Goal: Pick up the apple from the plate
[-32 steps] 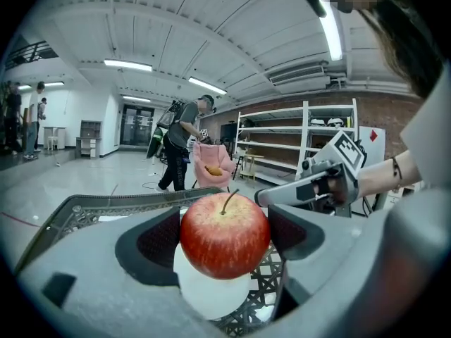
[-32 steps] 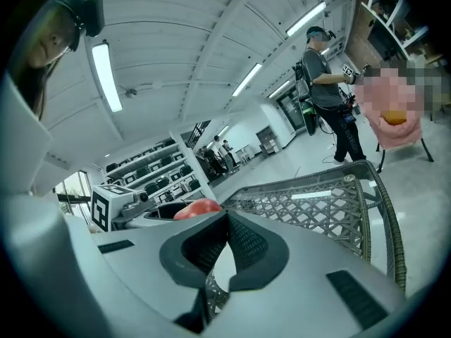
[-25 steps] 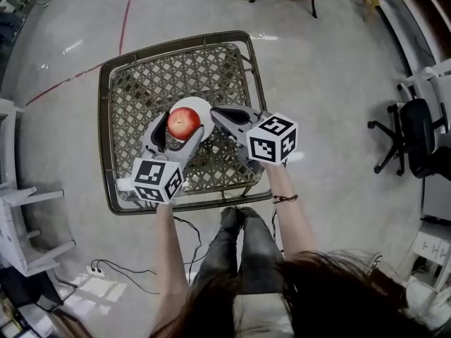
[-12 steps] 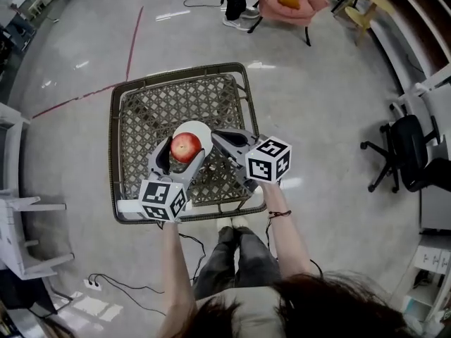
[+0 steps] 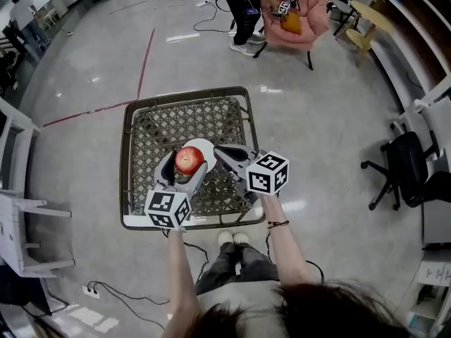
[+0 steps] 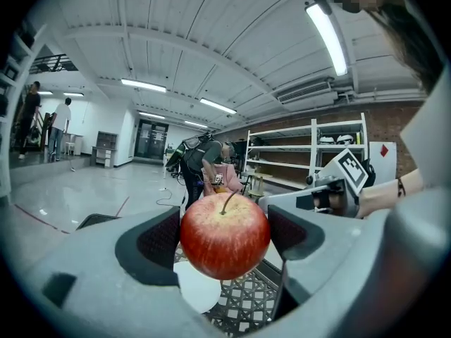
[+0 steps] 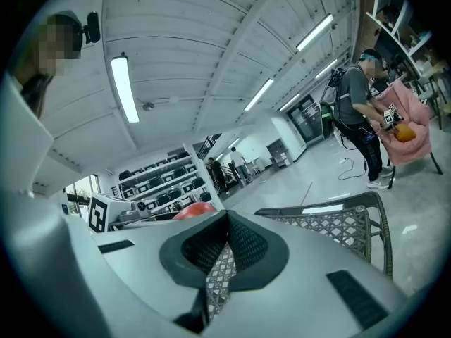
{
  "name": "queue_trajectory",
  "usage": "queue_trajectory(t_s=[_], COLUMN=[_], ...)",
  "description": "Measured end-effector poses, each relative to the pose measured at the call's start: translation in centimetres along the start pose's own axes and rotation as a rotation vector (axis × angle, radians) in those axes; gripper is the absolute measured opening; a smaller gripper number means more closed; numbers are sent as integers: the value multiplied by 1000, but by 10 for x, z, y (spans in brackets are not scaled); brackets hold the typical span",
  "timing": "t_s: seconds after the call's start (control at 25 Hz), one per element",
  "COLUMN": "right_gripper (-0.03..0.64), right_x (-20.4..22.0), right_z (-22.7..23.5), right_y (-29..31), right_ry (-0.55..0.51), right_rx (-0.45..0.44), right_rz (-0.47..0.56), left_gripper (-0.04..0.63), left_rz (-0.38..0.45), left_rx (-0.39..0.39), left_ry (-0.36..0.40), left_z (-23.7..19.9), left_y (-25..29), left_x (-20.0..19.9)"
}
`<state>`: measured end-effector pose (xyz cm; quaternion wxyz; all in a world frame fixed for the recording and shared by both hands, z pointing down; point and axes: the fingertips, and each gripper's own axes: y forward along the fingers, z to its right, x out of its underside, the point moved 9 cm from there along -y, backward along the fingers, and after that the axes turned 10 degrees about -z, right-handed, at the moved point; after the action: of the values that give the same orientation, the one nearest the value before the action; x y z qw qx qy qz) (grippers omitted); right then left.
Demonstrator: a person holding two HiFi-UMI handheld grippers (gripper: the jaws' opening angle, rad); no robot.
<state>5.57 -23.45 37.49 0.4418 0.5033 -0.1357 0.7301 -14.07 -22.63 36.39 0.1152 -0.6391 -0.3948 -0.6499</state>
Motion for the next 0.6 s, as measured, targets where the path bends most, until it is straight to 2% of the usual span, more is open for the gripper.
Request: queue_trajectory(t_s=[0.6], right_gripper=[9], right_x=[-13], right_z=[-33], right_y=[-12], right_ry=[-56], right_rx=[-60], right_rz=[32], left_gripper=[391], left_rz=[54], left_rx=[-40], left_ry=[-29], left_z=[14], left_y=[-38], left_x=[-11])
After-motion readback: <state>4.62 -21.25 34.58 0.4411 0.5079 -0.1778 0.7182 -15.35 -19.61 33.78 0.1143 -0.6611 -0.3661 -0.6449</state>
